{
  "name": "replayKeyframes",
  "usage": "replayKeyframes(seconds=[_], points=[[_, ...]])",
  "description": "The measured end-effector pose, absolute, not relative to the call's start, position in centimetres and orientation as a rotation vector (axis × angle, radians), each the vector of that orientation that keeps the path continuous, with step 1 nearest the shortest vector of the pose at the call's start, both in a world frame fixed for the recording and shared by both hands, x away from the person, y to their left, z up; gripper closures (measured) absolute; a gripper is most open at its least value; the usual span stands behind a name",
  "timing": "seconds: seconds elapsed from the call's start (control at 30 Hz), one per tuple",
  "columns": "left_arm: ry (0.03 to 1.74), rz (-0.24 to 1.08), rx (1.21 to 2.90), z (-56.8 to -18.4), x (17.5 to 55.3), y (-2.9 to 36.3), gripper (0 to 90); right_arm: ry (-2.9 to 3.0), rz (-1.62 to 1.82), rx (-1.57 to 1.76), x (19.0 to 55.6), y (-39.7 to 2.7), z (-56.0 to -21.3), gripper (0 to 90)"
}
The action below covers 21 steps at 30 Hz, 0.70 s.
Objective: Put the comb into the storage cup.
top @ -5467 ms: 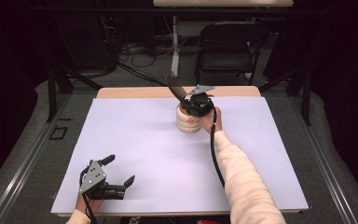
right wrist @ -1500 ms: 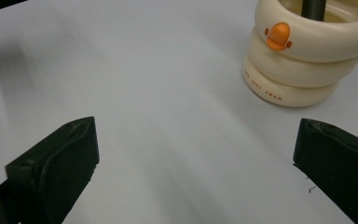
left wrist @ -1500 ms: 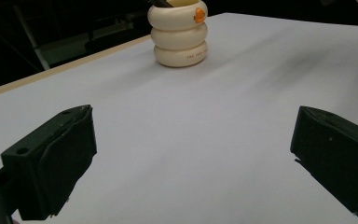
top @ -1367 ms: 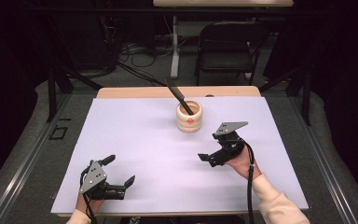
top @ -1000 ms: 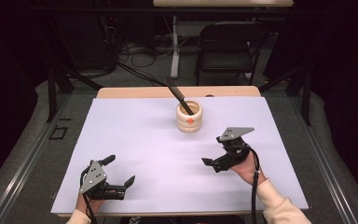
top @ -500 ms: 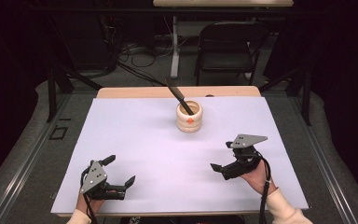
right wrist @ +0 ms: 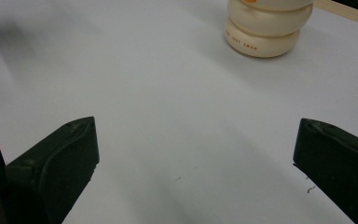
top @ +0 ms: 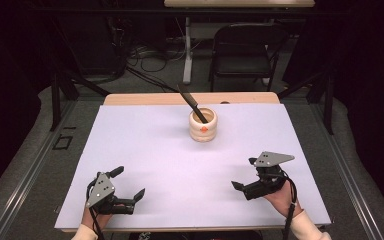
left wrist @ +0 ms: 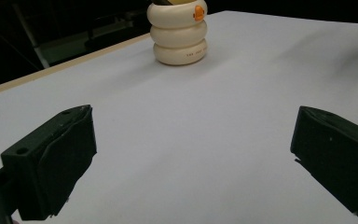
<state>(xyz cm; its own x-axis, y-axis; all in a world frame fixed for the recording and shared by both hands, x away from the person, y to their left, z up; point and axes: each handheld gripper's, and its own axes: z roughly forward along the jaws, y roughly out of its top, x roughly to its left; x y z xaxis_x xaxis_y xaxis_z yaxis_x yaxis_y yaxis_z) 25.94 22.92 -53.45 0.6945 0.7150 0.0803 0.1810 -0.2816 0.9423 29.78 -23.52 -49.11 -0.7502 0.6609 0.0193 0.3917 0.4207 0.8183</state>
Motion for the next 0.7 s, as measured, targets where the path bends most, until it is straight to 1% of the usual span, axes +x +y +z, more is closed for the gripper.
replayKeyframes(seconds=[0.7], points=[[0.708,0.608,1.828,-53.6,25.9,22.8,0.3,2.339,1.248,0.936,27.9,-25.1,-50.0,0.0]])
